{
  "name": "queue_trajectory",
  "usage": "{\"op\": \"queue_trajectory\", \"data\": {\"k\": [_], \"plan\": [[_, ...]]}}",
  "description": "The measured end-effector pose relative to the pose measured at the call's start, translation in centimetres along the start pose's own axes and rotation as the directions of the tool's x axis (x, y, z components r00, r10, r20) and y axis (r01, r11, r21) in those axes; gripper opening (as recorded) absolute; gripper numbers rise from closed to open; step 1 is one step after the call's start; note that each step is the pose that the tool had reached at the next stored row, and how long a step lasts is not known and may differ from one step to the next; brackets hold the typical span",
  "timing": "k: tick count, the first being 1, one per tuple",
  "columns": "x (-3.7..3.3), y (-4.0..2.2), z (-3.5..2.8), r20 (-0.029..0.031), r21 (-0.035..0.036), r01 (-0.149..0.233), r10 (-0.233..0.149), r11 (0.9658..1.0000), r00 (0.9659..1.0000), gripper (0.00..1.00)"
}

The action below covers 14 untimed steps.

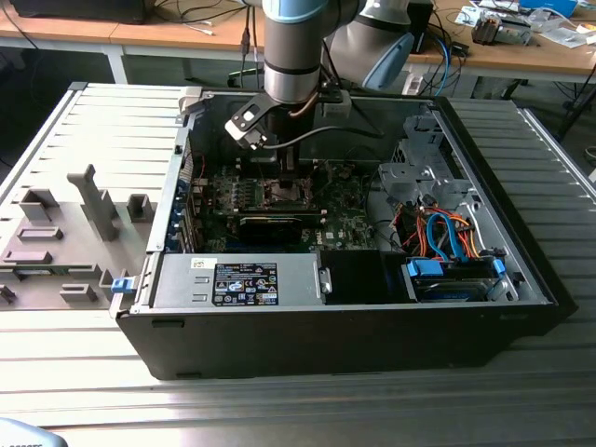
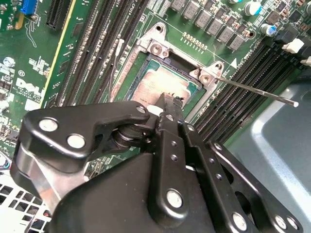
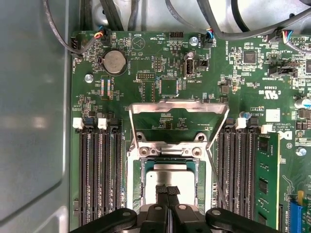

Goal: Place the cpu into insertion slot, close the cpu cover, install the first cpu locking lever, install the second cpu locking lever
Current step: 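Place the cpu into insertion slot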

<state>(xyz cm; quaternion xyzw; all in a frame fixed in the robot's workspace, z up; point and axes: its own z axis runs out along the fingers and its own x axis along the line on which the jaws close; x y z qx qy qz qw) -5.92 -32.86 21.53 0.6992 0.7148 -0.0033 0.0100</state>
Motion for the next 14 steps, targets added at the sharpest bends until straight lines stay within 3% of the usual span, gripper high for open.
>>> {"op": "queue_trajectory", "data": {"k": [14], "plan": [[-0.02,0.06,-0.75,0.0000,0.0001,0.000,0.000,1.0000,1.0000,0.11]]}}
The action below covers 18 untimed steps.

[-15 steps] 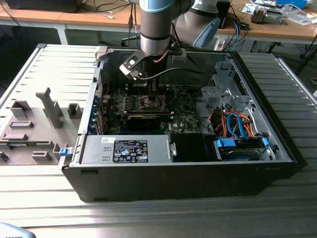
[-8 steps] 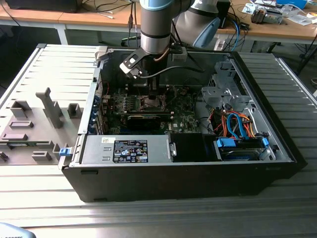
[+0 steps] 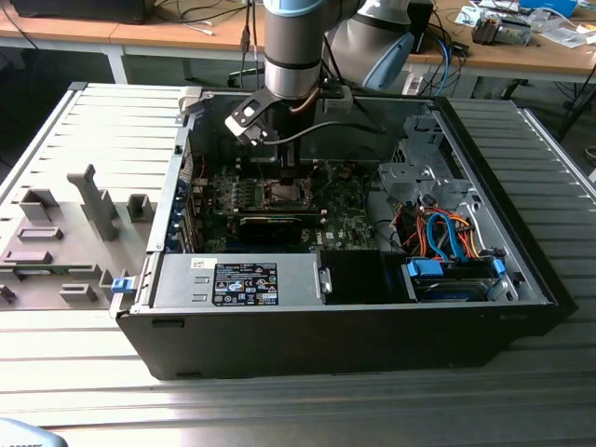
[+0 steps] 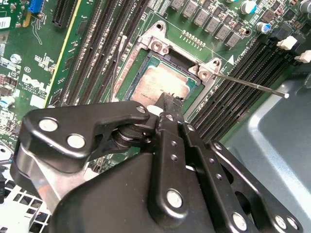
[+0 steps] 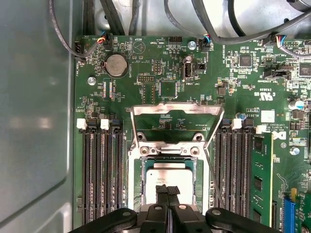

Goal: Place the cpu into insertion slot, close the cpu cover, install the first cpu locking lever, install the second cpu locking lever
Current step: 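Place the cpu into insertion slot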

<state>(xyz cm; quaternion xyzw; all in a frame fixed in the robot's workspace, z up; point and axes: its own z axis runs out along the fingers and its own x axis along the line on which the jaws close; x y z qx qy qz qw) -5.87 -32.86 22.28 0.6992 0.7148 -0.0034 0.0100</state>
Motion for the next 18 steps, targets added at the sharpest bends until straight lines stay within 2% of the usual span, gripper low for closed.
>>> {"op": "queue_trajectory", "data": {"k": [18], "plan": [[-0.01,0.01,-0.55,-0.0001,-0.0001,0.000,0.000,1.0000,1.0000,0.11]]}}
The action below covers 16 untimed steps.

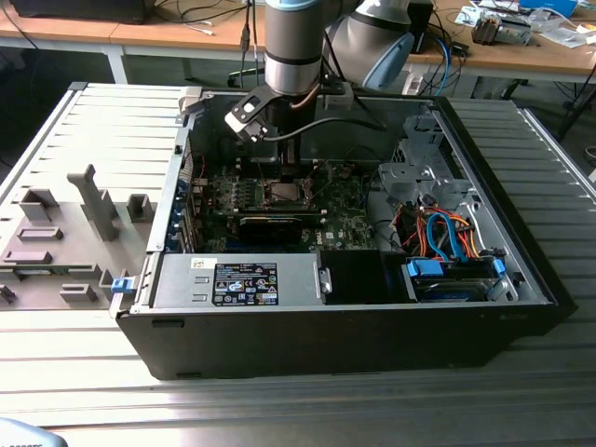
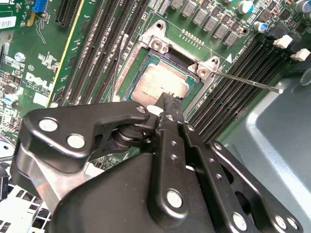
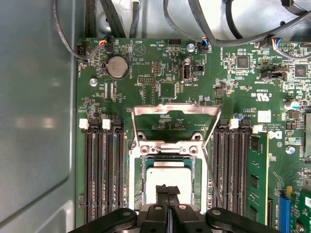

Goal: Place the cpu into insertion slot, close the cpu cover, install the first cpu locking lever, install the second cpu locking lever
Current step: 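Place the cpu into insertion slot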

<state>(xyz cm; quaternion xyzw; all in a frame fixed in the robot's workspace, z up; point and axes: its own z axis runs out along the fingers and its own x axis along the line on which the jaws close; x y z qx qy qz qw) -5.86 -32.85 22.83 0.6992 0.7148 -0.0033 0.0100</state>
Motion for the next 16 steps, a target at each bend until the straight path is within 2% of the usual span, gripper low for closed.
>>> {"op": "queue_trajectory", "data": {"k": [7,16], "plan": [[-0.01,0.00,-0.21,0.0001,0.0001,0.000,0.000,1.0000,1.0000,0.11],[-0.03,0.01,-1.35,0.0000,0.0000,0.000,0.000,1.0000,1.0000,0.11]]}}
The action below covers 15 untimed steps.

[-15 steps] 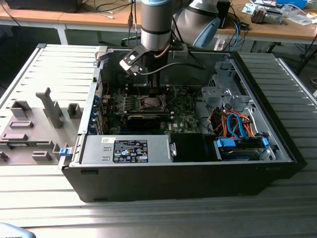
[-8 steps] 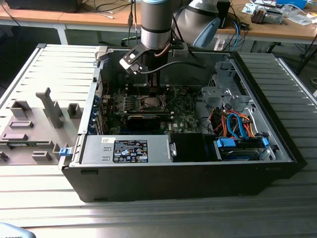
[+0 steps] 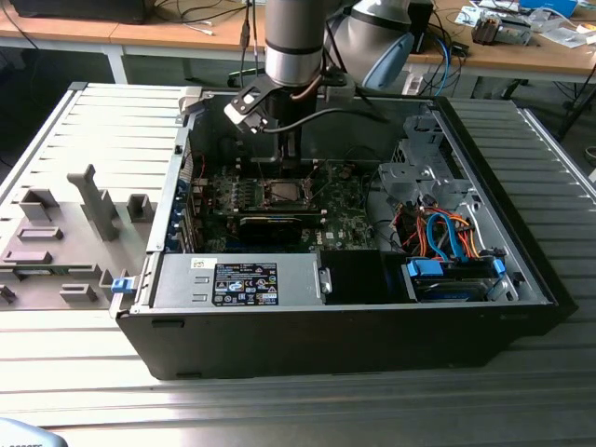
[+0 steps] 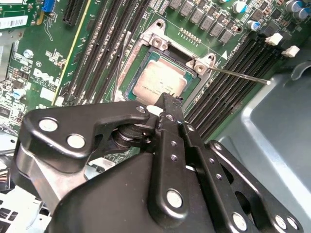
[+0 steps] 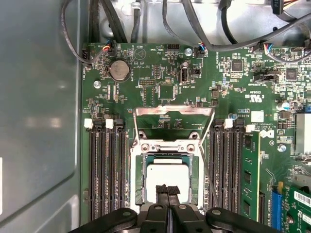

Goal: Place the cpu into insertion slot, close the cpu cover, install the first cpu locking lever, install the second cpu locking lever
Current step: 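Place the cpu into insertion slot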

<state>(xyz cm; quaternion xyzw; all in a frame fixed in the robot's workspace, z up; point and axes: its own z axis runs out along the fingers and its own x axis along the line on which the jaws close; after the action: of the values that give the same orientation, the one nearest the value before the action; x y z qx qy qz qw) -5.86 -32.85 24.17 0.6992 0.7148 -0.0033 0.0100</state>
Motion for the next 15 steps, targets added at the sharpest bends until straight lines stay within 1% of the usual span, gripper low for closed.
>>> {"op": "queue_trajectory", "data": {"k": [2,5,7,12,14,15], "plan": [[0.00,0.00,-0.19,0.0000,0.0000,0.000,0.000,1.0000,1.0000,0.11],[-0.01,0.01,-0.75,0.0000,0.0000,0.000,0.000,1.0000,1.0000,0.11],[-0.02,0.01,-1.00,0.0000,0.0000,0.000,0.000,1.0000,1.0000,0.11],[-0.04,0.02,-2.10,0.0000,0.0000,0.000,0.000,1.0000,1.0000,0.11],[-0.05,0.02,-2.74,0.0000,0.0001,0.000,0.000,1.0000,1.0000,0.11],[-0.06,0.03,-2.94,0.0000,0.0001,0.000,0.000,1.0000,1.0000,0.11]]}}
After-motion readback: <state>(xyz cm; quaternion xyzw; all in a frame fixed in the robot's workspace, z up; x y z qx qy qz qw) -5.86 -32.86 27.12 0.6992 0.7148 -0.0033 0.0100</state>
